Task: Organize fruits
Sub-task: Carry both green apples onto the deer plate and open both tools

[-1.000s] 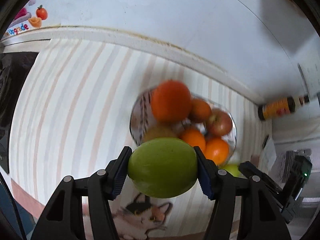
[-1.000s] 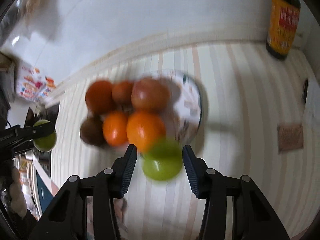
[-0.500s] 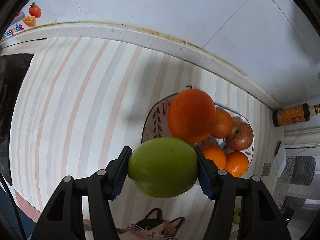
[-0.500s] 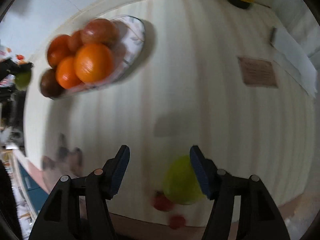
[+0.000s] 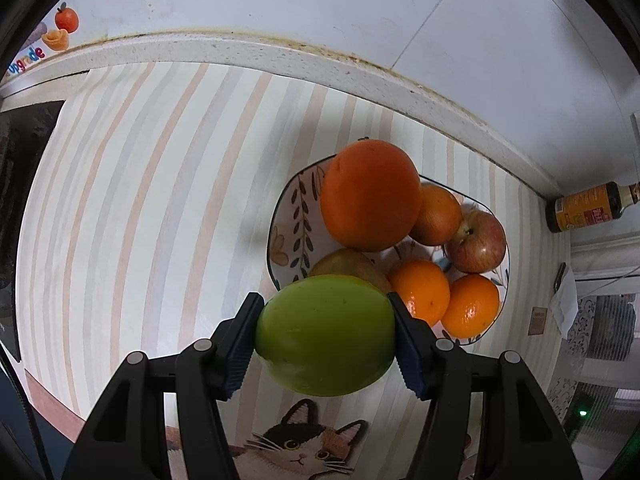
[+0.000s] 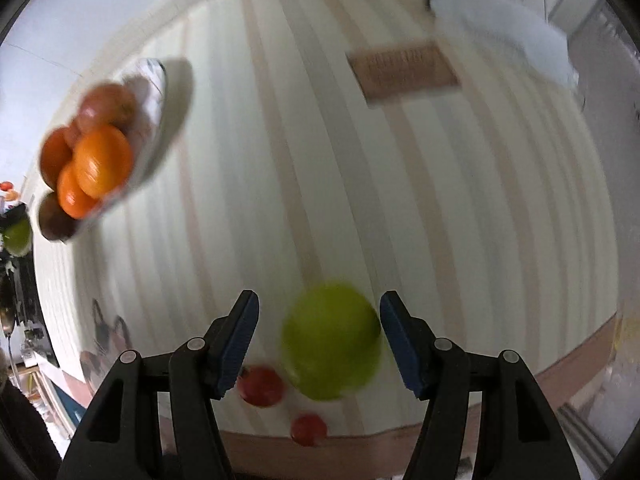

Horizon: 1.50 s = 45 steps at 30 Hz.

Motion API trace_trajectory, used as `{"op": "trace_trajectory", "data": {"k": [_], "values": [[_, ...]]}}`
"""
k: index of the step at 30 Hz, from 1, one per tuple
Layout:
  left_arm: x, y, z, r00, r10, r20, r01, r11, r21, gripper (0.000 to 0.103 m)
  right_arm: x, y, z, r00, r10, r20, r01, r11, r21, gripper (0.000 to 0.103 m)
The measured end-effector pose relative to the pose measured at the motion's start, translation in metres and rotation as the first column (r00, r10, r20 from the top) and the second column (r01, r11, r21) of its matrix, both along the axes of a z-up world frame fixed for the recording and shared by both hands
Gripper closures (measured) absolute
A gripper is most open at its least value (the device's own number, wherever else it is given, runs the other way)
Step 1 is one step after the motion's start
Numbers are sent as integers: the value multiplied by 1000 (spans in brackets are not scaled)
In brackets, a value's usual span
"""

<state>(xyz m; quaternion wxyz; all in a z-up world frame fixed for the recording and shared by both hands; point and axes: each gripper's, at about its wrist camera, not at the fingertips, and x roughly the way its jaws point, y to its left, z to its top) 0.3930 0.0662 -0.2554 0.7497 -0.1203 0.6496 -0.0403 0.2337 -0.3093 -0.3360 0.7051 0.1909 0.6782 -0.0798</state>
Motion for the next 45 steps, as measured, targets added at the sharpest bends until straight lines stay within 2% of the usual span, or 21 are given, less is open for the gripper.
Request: {"op": "trace_trajectory", "data": {"k": [2, 3, 9, 15, 19, 25, 30, 36, 38, 43, 45], "values": [[-3, -1, 1, 1000, -2, 3, 2, 1000, 4, 44, -6, 2, -11, 1000, -1, 5, 1, 1000, 29, 43], [-4, -2, 1, 1000, -4, 4, 4, 1000, 5, 44, -8, 5, -8, 999, 7, 36, -7, 1000, -5, 46], [-5, 8, 2, 1000, 20, -5, -20, 1000, -21, 44, -2, 15, 5, 989, 41, 139, -37, 999, -27, 46], [22, 32, 5, 996, 93, -13, -94, 991, -98, 44, 60, 35, 42, 957, 101, 272, -107, 994, 9, 46], [49, 43, -10, 990, 128, -64, -137, 977, -162, 44, 114, 53, 51, 937, 122, 329, -141, 989, 36, 46], [67, 46, -43, 981, 123, -151, -152, 968, -198, 44, 154, 80, 28, 942, 134, 307, -161, 985, 65, 46], [63, 45, -50, 980, 128, -150, -160, 961, -226, 44, 166, 88, 19, 942, 167, 292, -186, 982, 37, 46], [61, 46, -52, 982, 123, -140, -150, 967, -204, 43, 176, 86, 8, 944, 157, 290, -173, 984, 30, 45], [59, 47, -55, 979, 132, -153, -160, 968, -195, 42, 178, 88, 8, 945, 165, 282, -178, 984, 21, 42], [54, 51, -57, 974, 159, -161, -194, 954, -229, 41, 176, 88, 7, 948, 158, 274, -171, 985, 23, 35], [53, 50, -55, 975, 157, -154, -190, 956, -224, 41, 173, 87, 6, 950, 153, 273, -167, 986, 28, 28]]}}
